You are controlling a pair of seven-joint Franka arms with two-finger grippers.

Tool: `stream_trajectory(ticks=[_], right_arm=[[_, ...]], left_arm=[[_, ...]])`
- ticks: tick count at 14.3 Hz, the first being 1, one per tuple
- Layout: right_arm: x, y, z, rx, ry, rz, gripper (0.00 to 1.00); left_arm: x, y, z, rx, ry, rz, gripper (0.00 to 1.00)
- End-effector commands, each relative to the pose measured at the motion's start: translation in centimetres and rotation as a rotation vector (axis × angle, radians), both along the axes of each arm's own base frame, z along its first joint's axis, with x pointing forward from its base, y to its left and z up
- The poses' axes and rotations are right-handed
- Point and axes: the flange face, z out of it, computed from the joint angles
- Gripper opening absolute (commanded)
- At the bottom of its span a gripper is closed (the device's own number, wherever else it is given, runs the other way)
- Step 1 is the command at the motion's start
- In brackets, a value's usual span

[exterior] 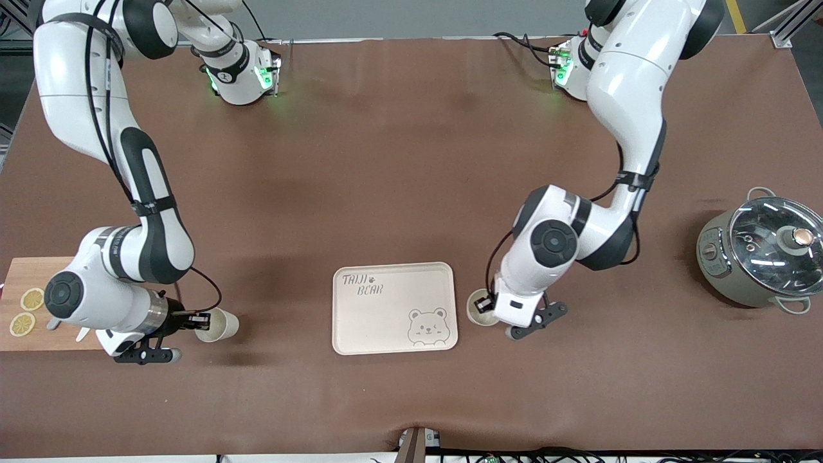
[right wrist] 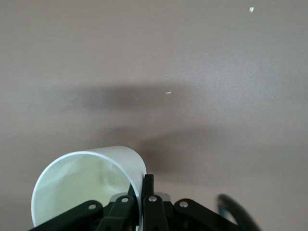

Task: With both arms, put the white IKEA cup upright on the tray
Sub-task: 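Lift the cups and carry both toward the white tray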

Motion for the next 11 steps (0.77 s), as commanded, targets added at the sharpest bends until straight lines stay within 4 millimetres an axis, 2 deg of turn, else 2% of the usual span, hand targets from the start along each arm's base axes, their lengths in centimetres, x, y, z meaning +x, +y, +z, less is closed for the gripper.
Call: stream_trajectory(ticks=[1, 2, 4, 7, 9, 11], right_arm=[[0.2, 2.9, 2.1, 0.021, 0.023, -0.065, 0.0], [-0.1, 4.9, 2.6, 0.021, 0.033, -0.083, 0.0], [-0.7, 8.8, 3.1, 0.012, 0.06, -0.151, 0.0], [-2.0, 15.0, 3.5, 0.001, 0.078, -0.237, 0.0], [-3.4, 20.2, 3.4, -0.013, 0.088, -0.299, 0.0], [-4.2, 24.1, 3.8, -0.029, 0.069, -0.348, 0.0]], left_arm=[[-0.7, -2.9, -1.4, 0.008, -0.025, 0.026, 0.0], [-1.6, -4.5, -2.2, 0.018, -0.025, 0.018, 0.0], [-2.7, -6.4, -4.0, 0.032, -0.032, 0.023, 0.0], [-3.8, -8.4, -5.3, 0.021, -0.038, 0.024, 0.0], [-4.3, -9.1, -5.8, 0.016, -0.039, 0.028, 0.0], [-4.6, -9.3, -6.9, 0.021, -0.034, 0.035, 0.0]])
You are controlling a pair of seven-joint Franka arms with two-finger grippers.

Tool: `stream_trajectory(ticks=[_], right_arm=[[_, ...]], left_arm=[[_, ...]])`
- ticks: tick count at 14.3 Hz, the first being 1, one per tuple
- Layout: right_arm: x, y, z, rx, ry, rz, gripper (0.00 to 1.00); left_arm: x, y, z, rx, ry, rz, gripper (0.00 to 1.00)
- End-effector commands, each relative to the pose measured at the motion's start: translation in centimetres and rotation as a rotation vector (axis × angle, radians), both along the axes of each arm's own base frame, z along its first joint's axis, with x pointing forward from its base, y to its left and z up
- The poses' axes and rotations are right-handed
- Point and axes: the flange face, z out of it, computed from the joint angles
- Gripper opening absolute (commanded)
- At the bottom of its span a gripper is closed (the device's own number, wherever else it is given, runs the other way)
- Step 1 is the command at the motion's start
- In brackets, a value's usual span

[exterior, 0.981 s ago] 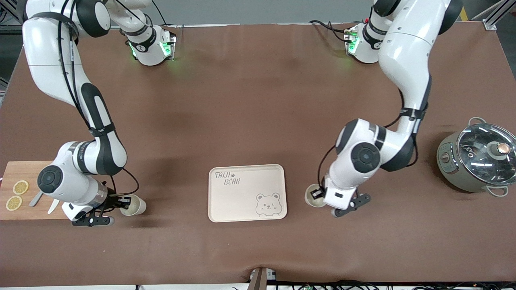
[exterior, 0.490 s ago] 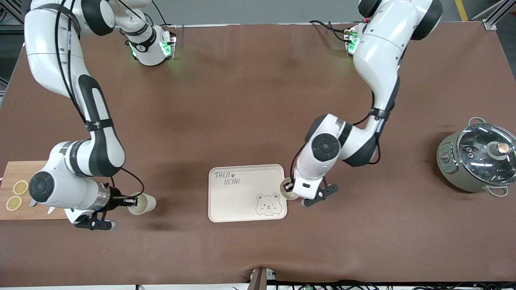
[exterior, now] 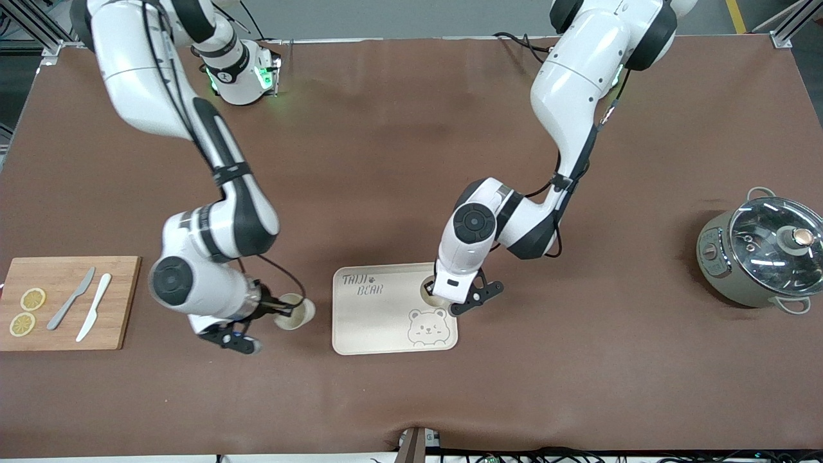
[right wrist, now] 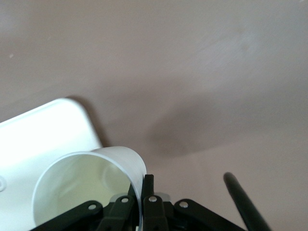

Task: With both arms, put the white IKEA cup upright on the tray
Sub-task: 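Lower the cups onto the tray and open both grippers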

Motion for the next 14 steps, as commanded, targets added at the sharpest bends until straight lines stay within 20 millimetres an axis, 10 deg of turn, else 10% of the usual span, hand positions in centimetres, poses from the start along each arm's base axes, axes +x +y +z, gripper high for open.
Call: stream_trajectory(ticks=[1, 4, 9, 14], right_arm=[[-1.1, 4.2, 1.2, -0.042, -0.026, -0.066, 0.0], [-2.2, 8.2, 0.4, -0.036, -0.063, -0.1, 0.0], [-2.9, 11.2, -1.1, -0.033, -0.135, -0.118, 0.0], [-3.8, 13.4, -3.9, -0.08, -0.168, -0.103, 0.0]], left_arm=[[0.1, -0.7, -0.7, 0.005, -0.022, 0.013, 0.0], [0.0, -0.7, -1.3, 0.009, -0.019, 0.008, 0.0], [0.6, -0.2, -0.4, -0.001, -0.039, 0.011, 0.52], [1.4, 0.4, 3.2, -0.017, -0.078, 0.018, 0.71]])
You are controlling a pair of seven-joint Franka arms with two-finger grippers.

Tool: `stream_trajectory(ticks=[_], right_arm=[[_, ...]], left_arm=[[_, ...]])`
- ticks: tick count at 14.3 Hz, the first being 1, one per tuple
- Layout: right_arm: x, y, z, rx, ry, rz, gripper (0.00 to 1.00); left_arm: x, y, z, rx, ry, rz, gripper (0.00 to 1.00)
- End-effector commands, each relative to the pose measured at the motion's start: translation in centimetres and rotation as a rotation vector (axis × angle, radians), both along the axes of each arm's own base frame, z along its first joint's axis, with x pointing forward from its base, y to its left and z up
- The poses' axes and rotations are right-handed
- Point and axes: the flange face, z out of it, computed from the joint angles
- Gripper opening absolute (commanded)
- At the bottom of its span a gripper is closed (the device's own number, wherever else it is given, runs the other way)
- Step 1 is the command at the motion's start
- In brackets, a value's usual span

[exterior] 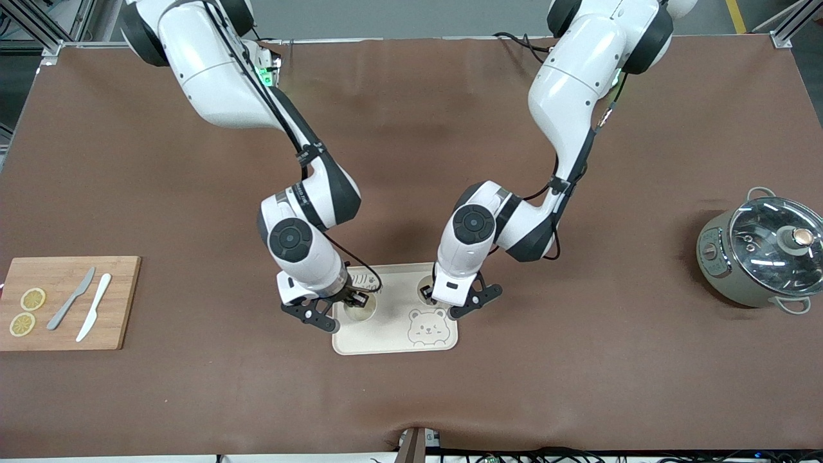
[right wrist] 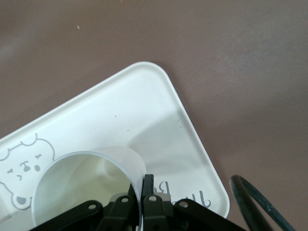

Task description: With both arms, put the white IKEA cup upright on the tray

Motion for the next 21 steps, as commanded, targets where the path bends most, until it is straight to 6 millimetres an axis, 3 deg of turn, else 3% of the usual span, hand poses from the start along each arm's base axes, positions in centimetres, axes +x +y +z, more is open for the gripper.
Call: stream_trajectory(ticks=[1, 7, 10, 12, 15, 16, 17, 18, 21], right_arm=[[-0.2, 0.5, -1.0, -0.06, -0.028, -0.017, 0.0], [-0.2, 0.5, -2.3, -0.063, -0.037, -0.022, 0.0], [-0.2, 0.5, -2.6, -0.064, -0.036, -0.022, 0.0], [-0.2, 0.4, -2.8, -0.065, -0.033, -0.023, 0.0], [0.0, 0.0, -2.7, -0.062, -0.029, -0.033, 0.55], [0.2, -0.4, -2.6, -0.058, -0.029, -0.041, 0.67], [0.2, -0.4, -2.5, -0.058, -0.029, -0.042, 0.88], [0.3, -0.4, -2.2, -0.056, -0.033, -0.039, 1.0], [0.8, -1.1, -0.3, -0.045, -0.042, -0.041, 1.0]], left_arm=[[0.8, 1.1, 3.4, 0.0, -0.04, 0.016, 0.71], [2.5, 4.6, 10.0, -0.001, -0.062, 0.05, 0.88], [2.7, 7.2, 13.0, 0.055, -0.026, -0.035, 1.0], [3.5, 10.1, 15.1, 0.073, -0.013, -0.032, 1.0], [3.8, 14.1, 18.3, 0.113, 0.021, -0.112, 1.0], [3.8, 15.4, 19.2, 0.124, 0.034, -0.135, 1.0], [3.9, 17.1, 20.2, 0.136, 0.052, -0.154, 1.0], [3.6, 18.3, 21.0, 0.149, 0.078, -0.186, 1.0], [3.6, 22.5, 23.7, 0.168, 0.112, -0.221, 1.0]])
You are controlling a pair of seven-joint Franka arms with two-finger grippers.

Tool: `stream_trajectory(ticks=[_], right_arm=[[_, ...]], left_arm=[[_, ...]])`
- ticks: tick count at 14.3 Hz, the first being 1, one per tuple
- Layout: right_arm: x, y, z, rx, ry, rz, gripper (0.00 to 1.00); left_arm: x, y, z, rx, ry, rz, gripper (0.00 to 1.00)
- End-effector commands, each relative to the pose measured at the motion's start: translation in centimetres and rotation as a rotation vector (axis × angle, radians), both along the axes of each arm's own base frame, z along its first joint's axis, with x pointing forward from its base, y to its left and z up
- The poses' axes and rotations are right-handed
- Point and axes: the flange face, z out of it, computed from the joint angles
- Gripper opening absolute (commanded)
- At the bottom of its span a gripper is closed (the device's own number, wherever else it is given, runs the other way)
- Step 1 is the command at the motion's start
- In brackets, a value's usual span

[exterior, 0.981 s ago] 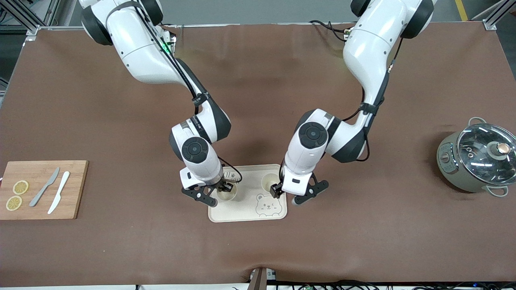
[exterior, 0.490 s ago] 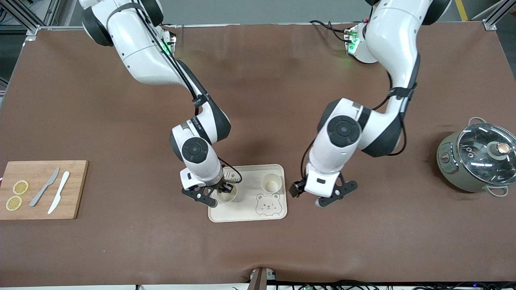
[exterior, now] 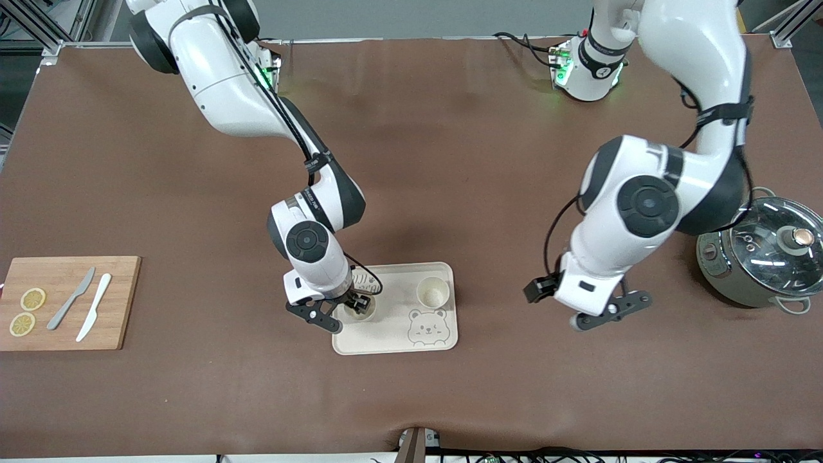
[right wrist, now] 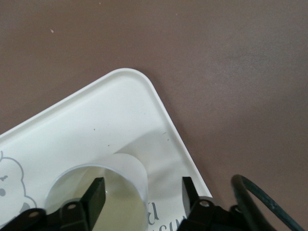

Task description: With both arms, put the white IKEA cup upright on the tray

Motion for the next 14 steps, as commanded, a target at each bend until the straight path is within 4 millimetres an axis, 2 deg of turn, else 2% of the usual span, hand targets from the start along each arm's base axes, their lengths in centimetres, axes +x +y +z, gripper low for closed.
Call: stream_trajectory(ticks=[1, 3, 4, 6, 9, 10, 13, 14], right_arm=[[0.7, -1.0, 2.2, 0.011, -0.016, -0.016, 1.0], [0.3, -1.2, 4.0, -0.017, 0.019, -0.008, 1.0], [-0.2, -1.1, 6.5, -0.021, 0.035, 0.005, 1.0], [-2.1, -1.5, 13.9, -0.042, 0.082, 0.028, 1.0], [-5.9, -3.7, 26.1, -0.001, 0.134, 0.1, 1.0], [-7.1, -5.3, 29.3, 0.02, 0.158, 0.116, 1.0], [-11.2, -12.7, 38.8, 0.092, 0.227, 0.143, 1.0], [-12.5, -15.3, 41.1, 0.09, 0.236, 0.168, 1.0]], left_arm=[[-1.0, 3.3, 2.6, 0.029, 0.022, -0.045, 1.0], [-1.1, 6.2, 4.1, 0.033, 0.039, -0.08, 1.0], [-1.1, 7.7, 4.8, 0.033, 0.046, -0.097, 1.0], [-1.6, 10.5, 6.3, 0.034, 0.05, -0.13, 1.0], [-2.7, 14.9, 8.1, 0.035, 0.046, -0.187, 1.0], [-3.0, 16.1, 8.6, 0.035, 0.043, -0.201, 1.0], [-4.7, 19.0, 10.4, 0.037, 0.034, -0.226, 1.0], [-5.4, 19.4, 11.0, 0.027, 0.03, -0.236, 1.0]])
